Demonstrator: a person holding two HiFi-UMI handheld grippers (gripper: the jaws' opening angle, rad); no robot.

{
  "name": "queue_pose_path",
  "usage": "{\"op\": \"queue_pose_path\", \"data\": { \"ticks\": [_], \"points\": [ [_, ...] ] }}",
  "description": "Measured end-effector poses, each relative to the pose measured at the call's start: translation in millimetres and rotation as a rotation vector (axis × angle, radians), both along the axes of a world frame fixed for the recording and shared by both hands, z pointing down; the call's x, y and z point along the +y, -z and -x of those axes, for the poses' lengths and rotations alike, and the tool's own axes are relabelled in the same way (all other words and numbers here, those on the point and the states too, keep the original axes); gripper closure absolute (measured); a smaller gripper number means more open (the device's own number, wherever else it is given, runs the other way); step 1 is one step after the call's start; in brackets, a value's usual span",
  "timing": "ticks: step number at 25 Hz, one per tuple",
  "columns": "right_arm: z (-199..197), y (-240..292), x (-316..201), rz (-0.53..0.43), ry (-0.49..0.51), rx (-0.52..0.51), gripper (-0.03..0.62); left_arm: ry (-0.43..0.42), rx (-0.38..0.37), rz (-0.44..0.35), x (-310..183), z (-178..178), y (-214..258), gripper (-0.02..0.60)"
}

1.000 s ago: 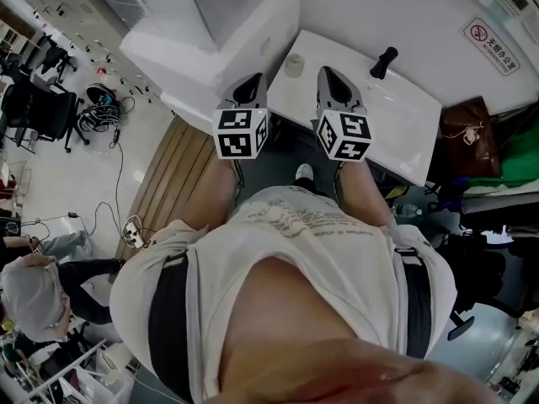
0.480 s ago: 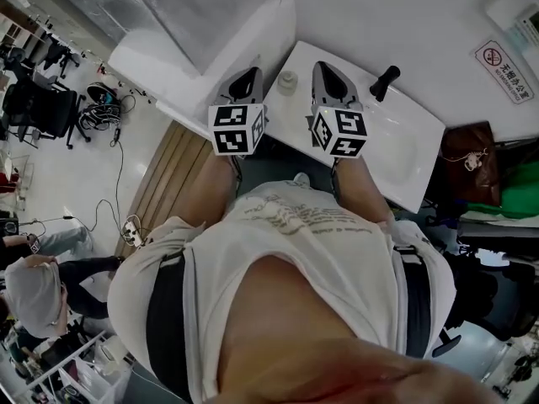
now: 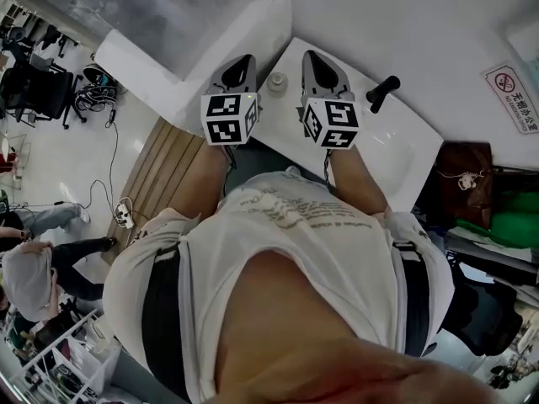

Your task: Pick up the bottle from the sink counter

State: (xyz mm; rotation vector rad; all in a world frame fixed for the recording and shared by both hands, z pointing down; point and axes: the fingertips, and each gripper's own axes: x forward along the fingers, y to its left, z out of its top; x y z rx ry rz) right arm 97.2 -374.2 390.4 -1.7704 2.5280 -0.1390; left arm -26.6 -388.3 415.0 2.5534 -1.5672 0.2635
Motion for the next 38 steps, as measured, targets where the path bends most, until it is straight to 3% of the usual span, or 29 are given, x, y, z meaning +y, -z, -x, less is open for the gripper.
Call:
{"op": "queue_pose_path", "data": {
  "ticks": [8, 14, 19, 27, 29, 32, 35, 38],
  "points": [
    [5, -26, -22, 0.066, 0.025, -0.012, 0.571, 0.013, -0.028, 0.051, -25, 14, -33, 0.56],
    [4, -29, -28, 0.093, -0.014, -0.023, 0.57, -0.151, -0.108, 0.064, -32, -2, -59, 0.56],
    [-4, -35, -36, 0.114, -0.079, -0.015, 0.571, -0.223, -0.201, 0.092, -43, -9, -90, 0.56],
    [-20, -35, -27, 0.119, -0.169, 0.037, 0.571, -0.366, -0.182, 0.106, -48, -36, -118, 0.556],
    [-27, -37, -24, 0.125, -0.194, 0.038, 0.571, -0.415, -0.161, 0.126, -46, -45, -125, 0.398],
    [-35, -40, -18, 0.14, -0.23, 0.032, 0.571, -0.466, -0.166, 0.16, -43, -55, -140, 0.311],
    [-40, -40, -12, 0.143, -0.248, 0.039, 0.57, -0.491, -0.237, 0.174, -40, -61, -158, 0.268],
    [-47, -40, -4, 0.148, -0.273, 0.046, 0.571, -0.51, -0.257, 0.163, -39, -69, -172, 0.261]
  ]
}}
